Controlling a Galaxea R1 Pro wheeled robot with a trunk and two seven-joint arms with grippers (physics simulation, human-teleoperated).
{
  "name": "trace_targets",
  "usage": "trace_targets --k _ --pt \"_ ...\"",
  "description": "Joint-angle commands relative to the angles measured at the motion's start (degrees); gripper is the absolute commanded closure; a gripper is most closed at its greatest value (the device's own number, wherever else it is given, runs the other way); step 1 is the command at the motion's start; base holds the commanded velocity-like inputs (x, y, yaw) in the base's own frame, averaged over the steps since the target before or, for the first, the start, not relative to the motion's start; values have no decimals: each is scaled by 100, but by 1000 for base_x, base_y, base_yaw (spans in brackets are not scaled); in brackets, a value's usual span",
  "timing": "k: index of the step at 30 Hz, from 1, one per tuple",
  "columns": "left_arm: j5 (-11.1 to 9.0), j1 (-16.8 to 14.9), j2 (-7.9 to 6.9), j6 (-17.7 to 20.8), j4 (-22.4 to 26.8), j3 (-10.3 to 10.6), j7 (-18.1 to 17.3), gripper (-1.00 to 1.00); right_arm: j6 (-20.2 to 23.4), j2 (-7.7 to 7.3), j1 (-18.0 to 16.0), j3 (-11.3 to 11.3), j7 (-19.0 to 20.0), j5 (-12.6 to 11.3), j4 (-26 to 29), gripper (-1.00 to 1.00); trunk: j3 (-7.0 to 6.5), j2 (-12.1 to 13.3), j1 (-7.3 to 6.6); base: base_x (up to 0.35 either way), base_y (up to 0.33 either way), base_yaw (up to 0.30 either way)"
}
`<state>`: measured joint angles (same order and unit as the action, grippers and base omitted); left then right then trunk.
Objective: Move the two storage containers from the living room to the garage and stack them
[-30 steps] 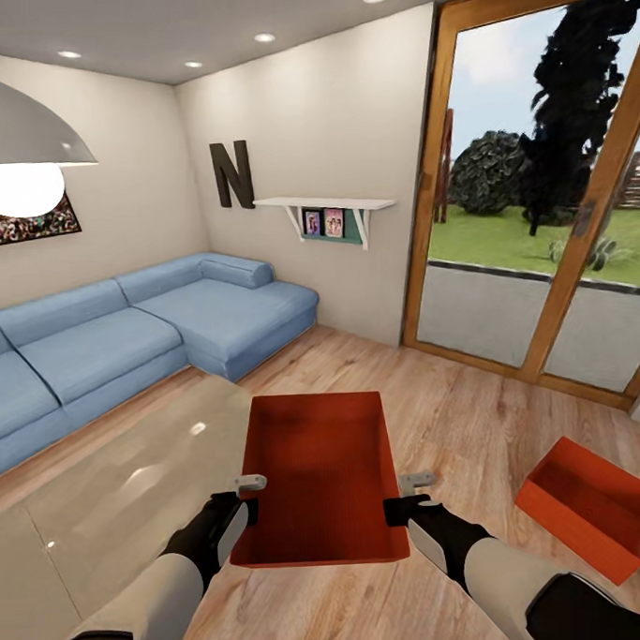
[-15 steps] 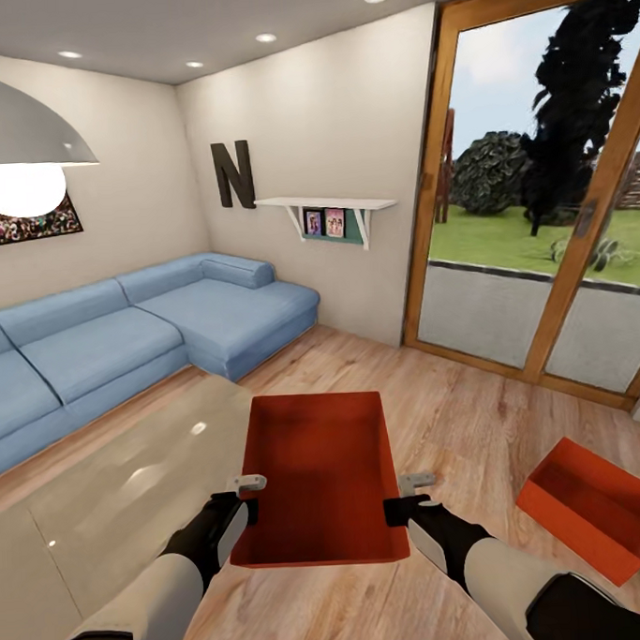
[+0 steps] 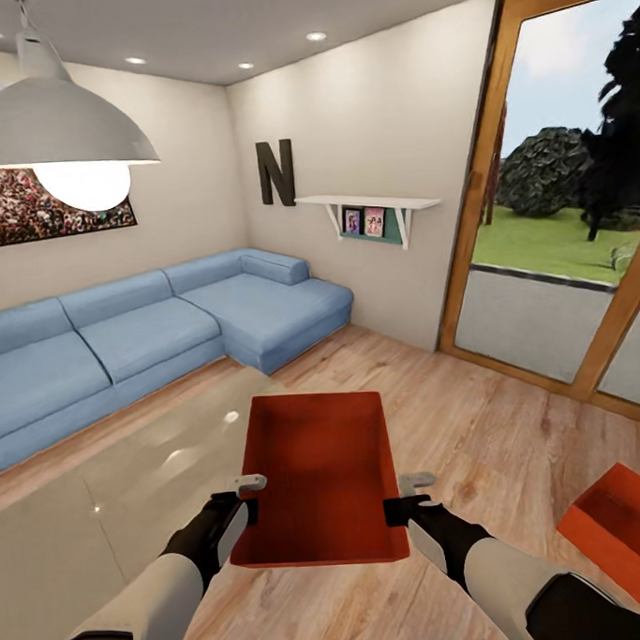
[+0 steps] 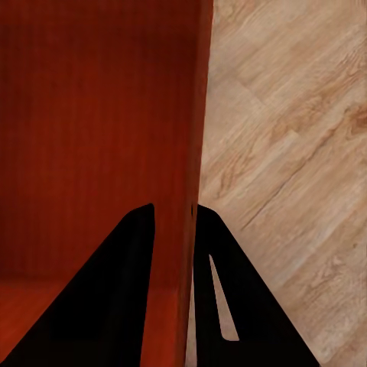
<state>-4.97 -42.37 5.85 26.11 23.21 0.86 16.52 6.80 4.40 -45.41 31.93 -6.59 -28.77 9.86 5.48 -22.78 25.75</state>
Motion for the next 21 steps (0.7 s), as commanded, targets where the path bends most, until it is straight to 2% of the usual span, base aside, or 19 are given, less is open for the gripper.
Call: trace_targets --k 1,21 --pt "63 -7 -5 43 17 -24 64 100 32 -36 -3 6 -326 11 3 100 10 -13 4 0 0 281" --pt "63 -7 -5 43 17 -24 64 100 32 -36 -3 6 -331 11 5 100 -76 -13 4 0 0 277"
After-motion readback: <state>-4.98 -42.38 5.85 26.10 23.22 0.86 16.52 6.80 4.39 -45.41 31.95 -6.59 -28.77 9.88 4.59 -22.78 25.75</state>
